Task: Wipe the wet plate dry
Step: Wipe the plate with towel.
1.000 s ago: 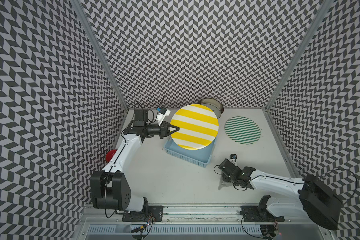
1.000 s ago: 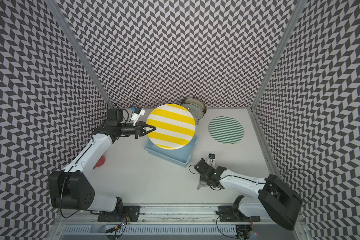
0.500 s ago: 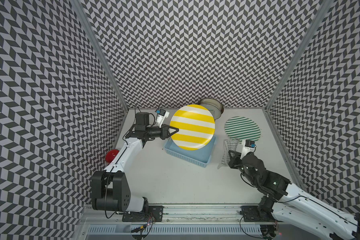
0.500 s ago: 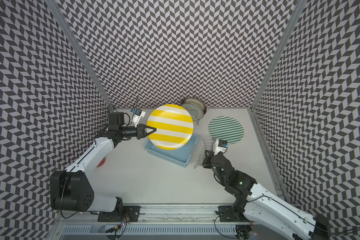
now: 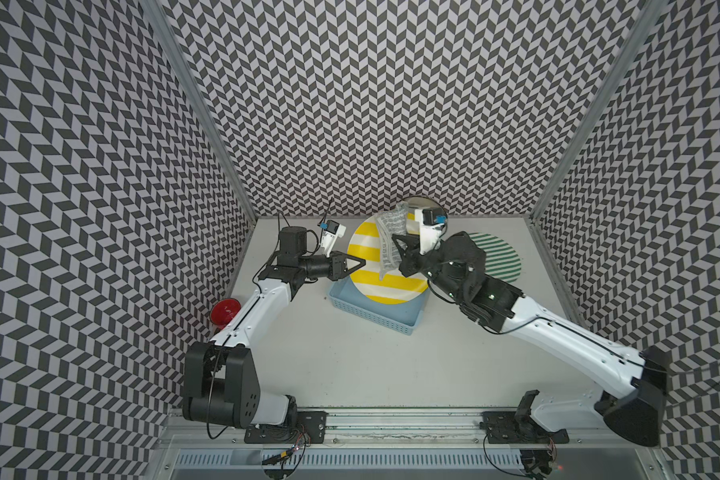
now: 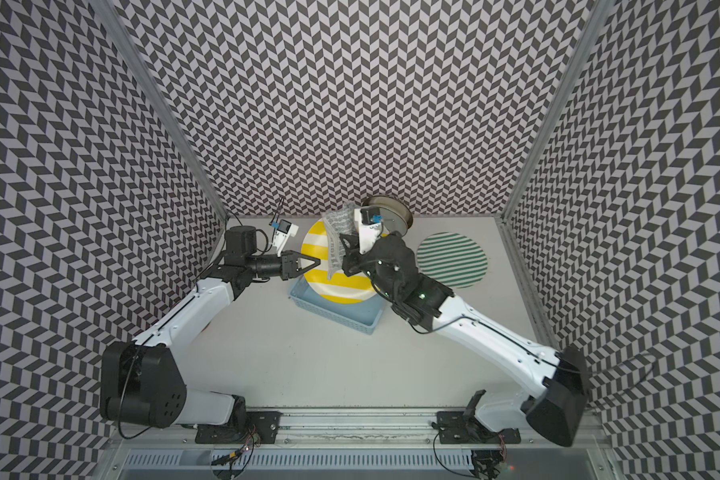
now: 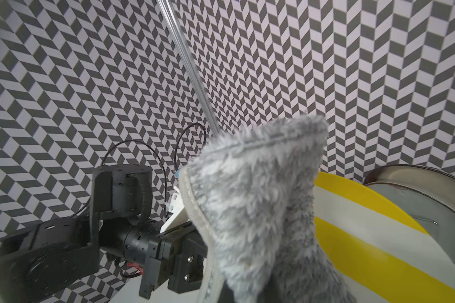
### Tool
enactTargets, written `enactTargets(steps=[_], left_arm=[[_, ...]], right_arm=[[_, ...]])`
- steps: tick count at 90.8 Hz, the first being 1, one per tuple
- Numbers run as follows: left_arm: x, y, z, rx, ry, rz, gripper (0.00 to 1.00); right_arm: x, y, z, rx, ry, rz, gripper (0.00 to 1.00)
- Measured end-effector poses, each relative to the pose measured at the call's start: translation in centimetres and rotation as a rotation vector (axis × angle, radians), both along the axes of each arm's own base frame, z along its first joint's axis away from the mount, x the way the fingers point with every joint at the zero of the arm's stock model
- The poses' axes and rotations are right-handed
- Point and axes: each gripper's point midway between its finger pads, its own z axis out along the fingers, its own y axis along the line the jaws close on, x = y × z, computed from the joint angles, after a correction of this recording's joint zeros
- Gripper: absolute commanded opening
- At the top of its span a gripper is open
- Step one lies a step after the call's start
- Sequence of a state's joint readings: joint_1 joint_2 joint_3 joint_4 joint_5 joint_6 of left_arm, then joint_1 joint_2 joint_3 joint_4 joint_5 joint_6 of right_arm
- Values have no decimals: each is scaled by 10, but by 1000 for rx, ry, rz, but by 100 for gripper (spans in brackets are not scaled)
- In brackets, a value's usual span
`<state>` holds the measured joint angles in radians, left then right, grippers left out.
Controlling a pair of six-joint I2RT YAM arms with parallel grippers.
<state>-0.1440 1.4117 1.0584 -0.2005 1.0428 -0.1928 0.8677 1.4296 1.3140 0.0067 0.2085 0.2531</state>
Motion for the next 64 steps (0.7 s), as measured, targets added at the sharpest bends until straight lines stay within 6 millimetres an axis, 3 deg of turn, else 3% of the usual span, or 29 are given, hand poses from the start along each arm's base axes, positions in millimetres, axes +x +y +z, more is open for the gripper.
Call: enactTargets(steps=[22,35,50,64], left_arm=[[-6,-4,6,-2,-16,-11,0],[2,3,3,14,-8,35,0],[1,3,0,20,6,41,0],[-1,3,-6,26,31,44,0]], right_arm=[[47,54,-35,-59,51,-2,0],[62,59,-39,-53,70,-74,0],[73,37,-44,-22,100,-184,0],[84,-22,-61,-9,146,-324,0]])
